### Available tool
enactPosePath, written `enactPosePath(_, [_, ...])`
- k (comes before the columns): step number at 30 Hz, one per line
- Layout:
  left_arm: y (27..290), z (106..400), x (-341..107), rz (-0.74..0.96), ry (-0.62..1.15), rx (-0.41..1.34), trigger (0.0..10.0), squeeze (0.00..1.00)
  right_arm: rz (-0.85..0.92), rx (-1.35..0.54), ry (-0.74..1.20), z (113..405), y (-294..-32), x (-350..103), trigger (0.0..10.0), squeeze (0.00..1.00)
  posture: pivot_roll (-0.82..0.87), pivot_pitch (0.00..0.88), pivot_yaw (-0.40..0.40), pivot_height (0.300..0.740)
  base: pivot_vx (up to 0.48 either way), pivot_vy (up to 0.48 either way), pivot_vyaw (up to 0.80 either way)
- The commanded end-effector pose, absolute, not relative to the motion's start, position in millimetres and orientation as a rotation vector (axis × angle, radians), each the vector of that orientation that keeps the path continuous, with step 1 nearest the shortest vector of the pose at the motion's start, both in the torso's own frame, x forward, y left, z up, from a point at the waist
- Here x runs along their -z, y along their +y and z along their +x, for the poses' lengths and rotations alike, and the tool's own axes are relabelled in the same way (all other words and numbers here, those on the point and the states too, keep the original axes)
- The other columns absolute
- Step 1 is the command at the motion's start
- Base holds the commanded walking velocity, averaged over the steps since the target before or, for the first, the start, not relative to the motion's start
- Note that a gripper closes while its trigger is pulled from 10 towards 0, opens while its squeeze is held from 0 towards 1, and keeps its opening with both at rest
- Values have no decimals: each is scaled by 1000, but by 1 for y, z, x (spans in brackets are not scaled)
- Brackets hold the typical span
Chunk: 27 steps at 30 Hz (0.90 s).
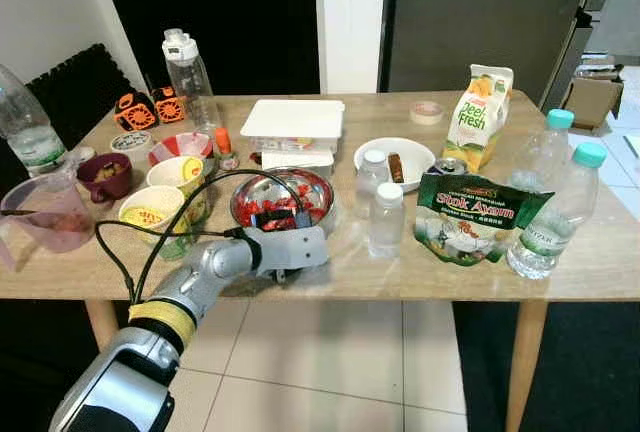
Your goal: Restocking fridge
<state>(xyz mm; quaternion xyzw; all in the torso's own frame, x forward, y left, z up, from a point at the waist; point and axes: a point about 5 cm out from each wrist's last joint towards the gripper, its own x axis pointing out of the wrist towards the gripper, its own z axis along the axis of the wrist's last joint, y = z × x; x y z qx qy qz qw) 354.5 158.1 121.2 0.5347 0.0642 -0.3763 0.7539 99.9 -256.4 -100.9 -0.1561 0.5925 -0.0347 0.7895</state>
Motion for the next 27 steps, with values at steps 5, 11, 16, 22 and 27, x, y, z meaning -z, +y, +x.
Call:
enactPosePath(5, [172, 356, -119, 1222, 206, 813, 0, 0, -317, 90, 1277, 98, -255, 102, 10000, 0, -109, 0, 50, 740, 0, 0, 0])
enactPosePath(11, [178, 355, -120, 1222, 224, 832, 0, 0, -315, 91, 1280, 97, -255, 102, 10000, 0, -109, 0, 51, 740, 0, 0, 0])
enactPosePath(16, [181, 355, -122, 1223, 229, 841, 0, 0, -315, 92, 1281, 97, -255, 102, 10000, 0, -109, 0, 51, 740, 0, 0, 0])
enactPosePath(22, [191, 353, -129, 1238, 265, 892, 0, 0, -313, 93, 1279, 97, -254, 102, 10000, 0, -105, 0, 52, 740, 0, 0, 0])
enactPosePath(27, [195, 348, -138, 1251, 268, 955, 0, 0, -311, 91, 1281, 97, -253, 103, 10000, 0, -99, 0, 54, 740, 0, 0, 0])
